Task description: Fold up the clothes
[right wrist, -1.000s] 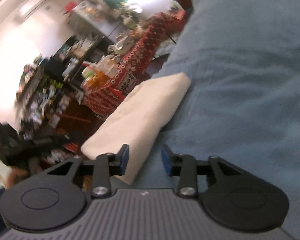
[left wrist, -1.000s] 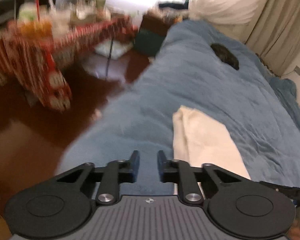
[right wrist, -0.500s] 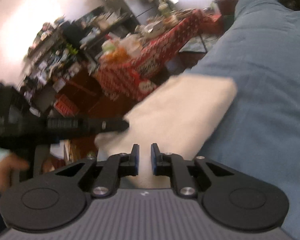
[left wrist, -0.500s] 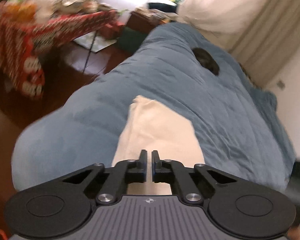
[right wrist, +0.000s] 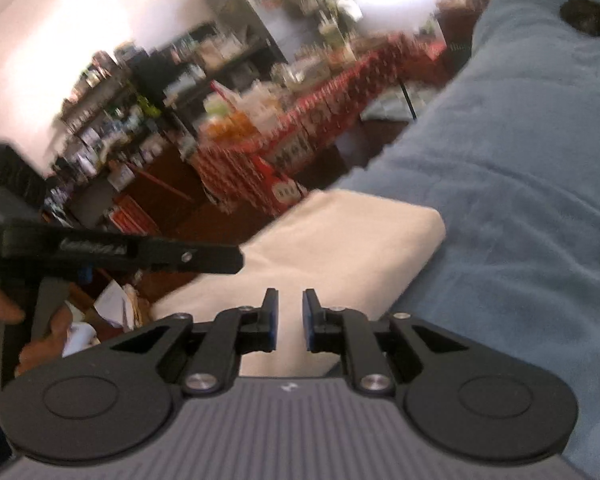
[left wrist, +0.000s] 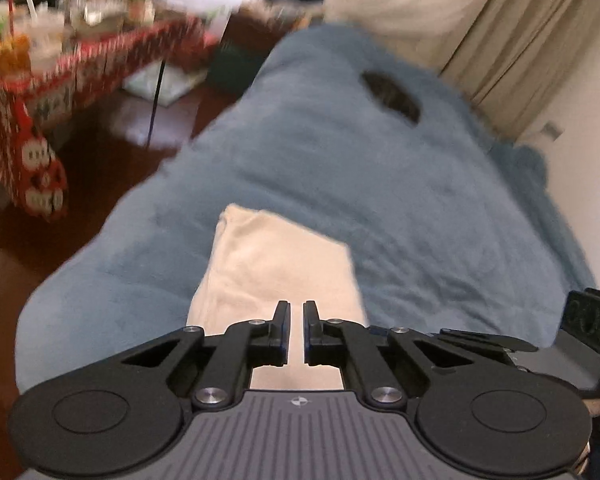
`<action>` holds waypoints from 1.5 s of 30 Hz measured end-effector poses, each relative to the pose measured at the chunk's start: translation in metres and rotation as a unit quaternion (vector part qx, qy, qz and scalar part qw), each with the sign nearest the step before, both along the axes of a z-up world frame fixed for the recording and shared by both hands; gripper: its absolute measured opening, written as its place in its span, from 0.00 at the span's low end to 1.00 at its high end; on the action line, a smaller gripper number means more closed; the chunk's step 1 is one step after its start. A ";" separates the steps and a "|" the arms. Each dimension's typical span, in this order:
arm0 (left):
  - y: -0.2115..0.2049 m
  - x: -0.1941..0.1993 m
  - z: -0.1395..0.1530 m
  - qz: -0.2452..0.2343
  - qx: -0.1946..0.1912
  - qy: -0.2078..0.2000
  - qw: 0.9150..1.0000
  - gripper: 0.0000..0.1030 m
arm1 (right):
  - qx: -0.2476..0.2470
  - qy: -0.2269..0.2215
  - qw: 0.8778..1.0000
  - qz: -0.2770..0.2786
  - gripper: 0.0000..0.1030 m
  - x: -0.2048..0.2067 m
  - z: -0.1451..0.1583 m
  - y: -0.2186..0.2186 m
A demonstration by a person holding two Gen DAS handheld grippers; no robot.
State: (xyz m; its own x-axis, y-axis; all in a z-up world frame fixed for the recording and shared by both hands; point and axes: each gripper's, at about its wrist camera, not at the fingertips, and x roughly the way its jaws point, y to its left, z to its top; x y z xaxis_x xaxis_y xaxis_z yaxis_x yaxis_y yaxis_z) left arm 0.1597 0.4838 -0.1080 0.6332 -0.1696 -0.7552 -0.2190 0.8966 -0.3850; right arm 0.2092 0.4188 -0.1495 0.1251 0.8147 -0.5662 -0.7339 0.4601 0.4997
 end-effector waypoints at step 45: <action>-0.214 -0.090 0.084 -0.064 0.014 -0.144 0.987 0.18 | 0.039 -0.061 0.982 -0.174 0.23 -0.064 0.080 -0.364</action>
State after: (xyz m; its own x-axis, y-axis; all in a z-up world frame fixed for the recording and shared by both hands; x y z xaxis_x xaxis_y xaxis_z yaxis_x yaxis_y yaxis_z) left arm 0.0700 0.2699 -0.0239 0.7977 -0.2436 -0.5516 0.0114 0.9208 -0.3900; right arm 0.1452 0.0547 -0.0690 0.4663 0.7508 -0.4678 -0.5963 0.6574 0.4608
